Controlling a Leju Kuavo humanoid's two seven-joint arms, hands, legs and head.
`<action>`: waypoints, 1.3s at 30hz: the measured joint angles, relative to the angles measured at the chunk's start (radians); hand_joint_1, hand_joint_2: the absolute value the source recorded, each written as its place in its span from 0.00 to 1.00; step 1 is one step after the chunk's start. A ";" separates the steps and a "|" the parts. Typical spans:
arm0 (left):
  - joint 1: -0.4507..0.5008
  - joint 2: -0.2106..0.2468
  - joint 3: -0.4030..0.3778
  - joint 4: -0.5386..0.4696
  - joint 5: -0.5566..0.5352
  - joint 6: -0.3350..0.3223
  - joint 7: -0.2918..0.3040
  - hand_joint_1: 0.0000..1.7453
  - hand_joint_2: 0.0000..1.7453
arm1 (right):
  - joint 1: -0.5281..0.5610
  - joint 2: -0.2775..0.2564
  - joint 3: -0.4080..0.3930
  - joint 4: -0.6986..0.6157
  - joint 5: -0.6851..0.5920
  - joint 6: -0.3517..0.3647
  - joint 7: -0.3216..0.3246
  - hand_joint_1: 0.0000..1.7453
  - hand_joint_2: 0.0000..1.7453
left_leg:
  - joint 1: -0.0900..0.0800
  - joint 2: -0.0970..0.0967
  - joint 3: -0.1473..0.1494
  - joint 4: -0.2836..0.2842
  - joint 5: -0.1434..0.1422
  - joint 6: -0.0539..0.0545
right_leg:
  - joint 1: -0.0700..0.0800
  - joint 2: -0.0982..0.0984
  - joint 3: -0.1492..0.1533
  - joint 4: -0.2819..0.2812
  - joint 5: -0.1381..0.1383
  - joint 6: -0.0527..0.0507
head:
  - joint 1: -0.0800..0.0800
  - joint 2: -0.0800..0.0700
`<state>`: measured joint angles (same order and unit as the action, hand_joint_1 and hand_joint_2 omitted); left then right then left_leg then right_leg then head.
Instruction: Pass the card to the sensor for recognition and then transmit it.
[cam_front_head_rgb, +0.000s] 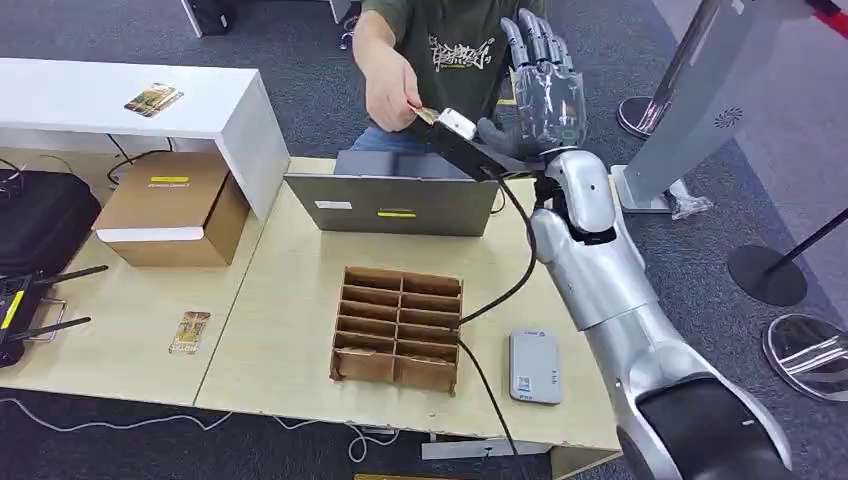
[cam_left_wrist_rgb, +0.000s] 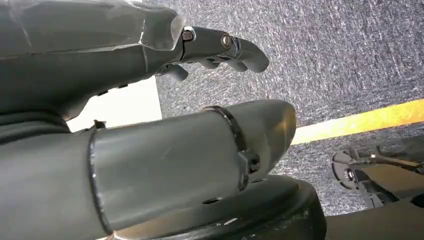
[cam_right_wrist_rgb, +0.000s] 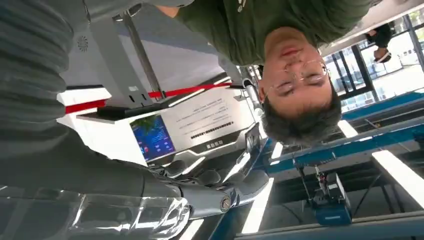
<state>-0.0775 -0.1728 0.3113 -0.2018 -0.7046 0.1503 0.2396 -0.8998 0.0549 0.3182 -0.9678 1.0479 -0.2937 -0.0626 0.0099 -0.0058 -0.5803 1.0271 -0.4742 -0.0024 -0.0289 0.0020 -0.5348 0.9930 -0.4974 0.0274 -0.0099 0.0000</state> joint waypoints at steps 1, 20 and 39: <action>0.000 0.000 0.000 0.000 0.000 0.000 0.000 0.00 0.00 | 0.000 0.000 0.000 0.000 0.000 0.000 0.000 0.00 1.00 | 0.000 0.000 0.000 0.000 0.000 0.000 | 0.000 0.000 0.000 0.000 0.000 0.000 | 0.000 0.000; 0.008 0.000 0.000 0.000 -0.001 0.010 -0.012 0.00 0.00 | 0.016 -0.005 0.000 -0.013 -0.007 0.000 -0.003 0.00 1.00 | 0.000 0.000 0.000 0.000 0.000 0.000 | 0.000 0.000 0.000 0.000 0.000 0.000 | 0.000 0.000; 0.010 -0.001 0.003 0.000 -0.002 0.011 -0.012 0.00 0.00 | 0.044 -0.011 0.000 -0.061 -0.023 0.006 -0.008 0.00 1.00 | 0.000 0.000 0.000 0.000 0.000 0.000 | 0.000 0.000 0.000 0.000 0.000 0.000 | 0.000 0.000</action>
<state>-0.0670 -0.1740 0.3143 -0.2018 -0.7069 0.1617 0.2274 -0.8560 0.0439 0.3182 -1.0288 1.0254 -0.2880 -0.0709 0.0099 -0.0058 -0.5803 1.0271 -0.4742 -0.0024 -0.0289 0.0020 -0.5350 0.9929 -0.4974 0.0273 -0.0099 0.0000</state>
